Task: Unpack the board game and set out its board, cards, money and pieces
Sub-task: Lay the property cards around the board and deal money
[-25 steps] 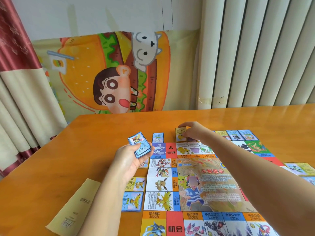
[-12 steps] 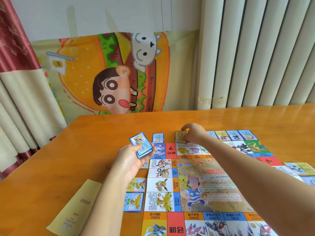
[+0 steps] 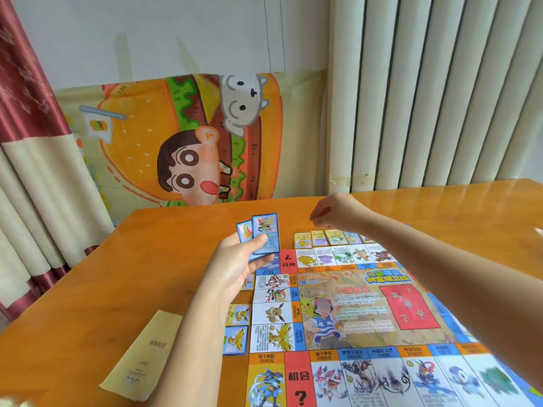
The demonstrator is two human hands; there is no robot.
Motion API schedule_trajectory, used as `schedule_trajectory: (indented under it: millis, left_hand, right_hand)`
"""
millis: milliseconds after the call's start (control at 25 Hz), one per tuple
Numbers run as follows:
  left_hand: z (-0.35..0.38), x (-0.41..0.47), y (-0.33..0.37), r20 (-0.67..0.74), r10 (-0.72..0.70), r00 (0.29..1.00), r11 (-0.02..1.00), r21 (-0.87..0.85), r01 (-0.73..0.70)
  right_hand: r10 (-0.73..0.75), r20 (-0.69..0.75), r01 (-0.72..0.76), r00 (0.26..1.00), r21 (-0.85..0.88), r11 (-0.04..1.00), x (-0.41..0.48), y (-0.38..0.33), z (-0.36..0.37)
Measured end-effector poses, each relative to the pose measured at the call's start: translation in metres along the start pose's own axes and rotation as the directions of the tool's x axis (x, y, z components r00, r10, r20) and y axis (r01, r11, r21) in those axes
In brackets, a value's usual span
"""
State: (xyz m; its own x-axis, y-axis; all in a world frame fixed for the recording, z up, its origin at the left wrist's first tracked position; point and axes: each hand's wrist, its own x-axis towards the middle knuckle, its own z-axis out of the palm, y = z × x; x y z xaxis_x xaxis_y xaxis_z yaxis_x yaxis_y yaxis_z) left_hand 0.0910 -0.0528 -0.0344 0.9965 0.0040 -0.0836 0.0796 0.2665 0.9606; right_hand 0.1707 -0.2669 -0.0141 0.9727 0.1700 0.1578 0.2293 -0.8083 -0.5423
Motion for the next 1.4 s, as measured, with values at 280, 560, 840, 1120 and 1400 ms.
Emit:
schedule_trajectory:
  millis: [280, 560, 840, 1120, 1400]
  left_hand:
    - [0.012, -0.044, 0.021, -0.099, 0.138, 0.986, 0.989, 0.073, -0.131]
    - [0.018, -0.098, 0.016, -0.150, 0.132, 0.980, 0.991, 0.007, -0.132]
    - [0.012, -0.132, 0.004, -0.067, 0.085, 0.994, 0.996, 0.012, -0.084]
    - [0.002, -0.135, -0.010, -0.015, 0.006, 1.000, 0.999, -0.048, -0.007]
    - [-0.038, -0.101, -0.032, -0.346, 0.212, 0.914, 0.924, 0.374, -0.073]
  right_hand:
    - [0.006, 0.156, -0.096, 0.988, 0.575, 0.812, -0.079, -0.065, -0.022]
    - [0.062, 0.212, -0.211, 0.975, 0.806, 0.553, -0.145, -0.098, 0.002]
    - [0.064, 0.250, -0.239, 0.966, 0.768, 0.594, -0.174, -0.100, 0.009]
    - [0.103, 0.239, -0.247, 0.966, 0.721, 0.647, -0.179, -0.091, 0.019]
    - [0.163, 0.184, -0.242, 0.969, 0.601, 0.761, -0.151, -0.070, 0.017]
